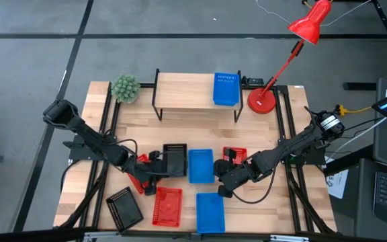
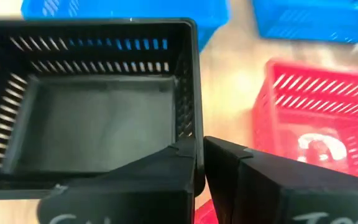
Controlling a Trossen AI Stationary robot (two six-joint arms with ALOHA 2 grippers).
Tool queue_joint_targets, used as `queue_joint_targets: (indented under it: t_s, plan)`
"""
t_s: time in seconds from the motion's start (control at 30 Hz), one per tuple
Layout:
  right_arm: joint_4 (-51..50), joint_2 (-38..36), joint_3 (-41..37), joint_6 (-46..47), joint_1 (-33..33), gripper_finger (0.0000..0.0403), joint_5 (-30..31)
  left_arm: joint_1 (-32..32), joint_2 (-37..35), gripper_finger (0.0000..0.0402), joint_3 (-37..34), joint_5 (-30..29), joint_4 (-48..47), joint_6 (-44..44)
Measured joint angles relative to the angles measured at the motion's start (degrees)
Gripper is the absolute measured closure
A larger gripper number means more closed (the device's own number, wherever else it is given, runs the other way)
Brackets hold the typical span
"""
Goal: Stack baskets on shelf by color
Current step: Put the top black bin on the shelf
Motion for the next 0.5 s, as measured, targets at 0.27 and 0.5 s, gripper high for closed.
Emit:
queue_joint_targets:
  t_s: [0.27, 0.5]
  plan:
    - [0.0, 0.02, 0.0, 0.02, 0.02, 0.0331, -0.02, -1.31, -0.01, 0.04, 12.15, -5.16, -19.5, 3.71]
    - [0.0, 0.02, 0.0, 0.02, 0.07, 0.0331, -0.03, -1.92, -0.01, 0.0401, 18.27, -7.96, -28.42, 6.06]
